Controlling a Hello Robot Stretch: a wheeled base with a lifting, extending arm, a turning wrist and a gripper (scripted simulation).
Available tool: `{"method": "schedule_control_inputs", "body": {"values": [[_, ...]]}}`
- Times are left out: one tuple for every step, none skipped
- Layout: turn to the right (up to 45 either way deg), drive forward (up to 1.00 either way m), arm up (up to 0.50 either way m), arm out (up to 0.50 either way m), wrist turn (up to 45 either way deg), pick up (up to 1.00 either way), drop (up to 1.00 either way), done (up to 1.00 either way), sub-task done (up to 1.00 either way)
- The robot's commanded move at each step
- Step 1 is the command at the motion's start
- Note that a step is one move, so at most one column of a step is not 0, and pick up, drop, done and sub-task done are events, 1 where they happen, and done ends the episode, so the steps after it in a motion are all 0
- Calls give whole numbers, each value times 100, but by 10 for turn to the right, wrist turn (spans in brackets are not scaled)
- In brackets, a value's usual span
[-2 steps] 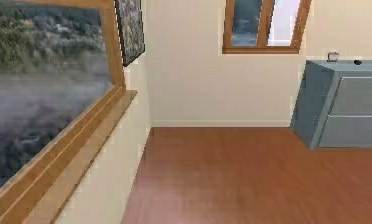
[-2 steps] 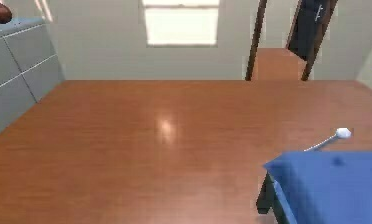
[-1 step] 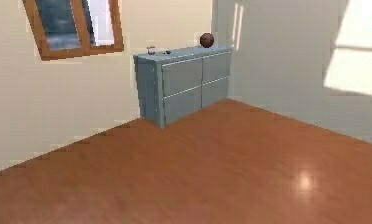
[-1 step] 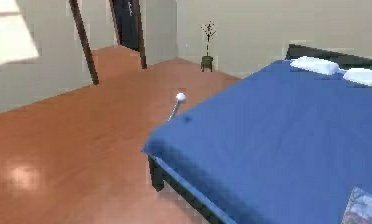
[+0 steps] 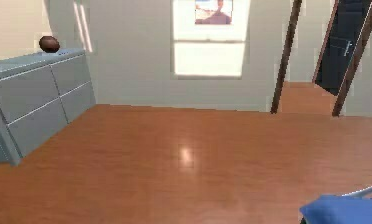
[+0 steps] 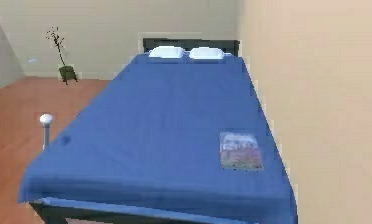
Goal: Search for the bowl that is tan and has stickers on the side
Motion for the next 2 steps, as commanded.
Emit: {"method": "schedule_control_inputs", "body": {"values": [[0,20,0,0,0,0,0,0,0],[60,0,0,0,0,0,0,0,0]]}}
